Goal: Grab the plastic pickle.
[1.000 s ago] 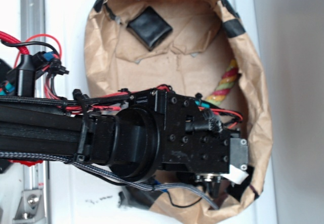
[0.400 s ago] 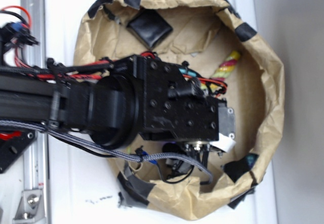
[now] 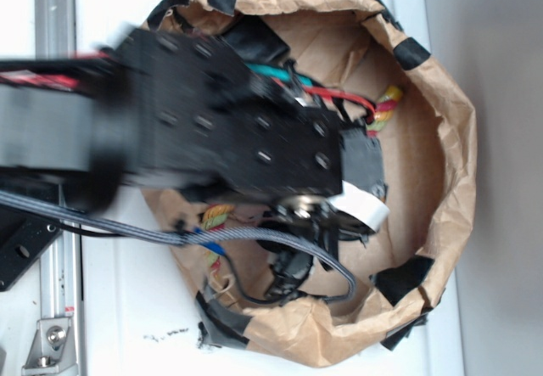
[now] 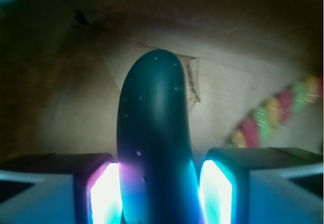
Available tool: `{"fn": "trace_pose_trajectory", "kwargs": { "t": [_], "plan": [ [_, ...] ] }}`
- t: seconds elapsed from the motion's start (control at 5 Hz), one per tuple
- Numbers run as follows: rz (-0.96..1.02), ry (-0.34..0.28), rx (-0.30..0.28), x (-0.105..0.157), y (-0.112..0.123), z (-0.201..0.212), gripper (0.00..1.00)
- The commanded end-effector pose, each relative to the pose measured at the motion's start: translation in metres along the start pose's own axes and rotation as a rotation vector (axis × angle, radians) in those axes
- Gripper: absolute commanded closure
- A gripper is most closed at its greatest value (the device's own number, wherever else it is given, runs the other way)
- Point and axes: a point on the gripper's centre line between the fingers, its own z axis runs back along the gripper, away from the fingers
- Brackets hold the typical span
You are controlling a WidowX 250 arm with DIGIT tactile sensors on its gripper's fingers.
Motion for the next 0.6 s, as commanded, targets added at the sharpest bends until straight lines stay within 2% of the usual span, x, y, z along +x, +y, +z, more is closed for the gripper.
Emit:
{"fn": "trace_pose_trajectory", "kwargs": {
  "t": [0.0,0.2,0.4],
  "plan": [
    [0.476,-0.007,0.193,-0.012,0.022,0.100,1.00],
    [0.561,-0.038,0.196,-0.010,0.025,0.108,1.00],
    [0.532,0.003,0.196,-0.012,0.020,0.090,1.00]
  ]
}}
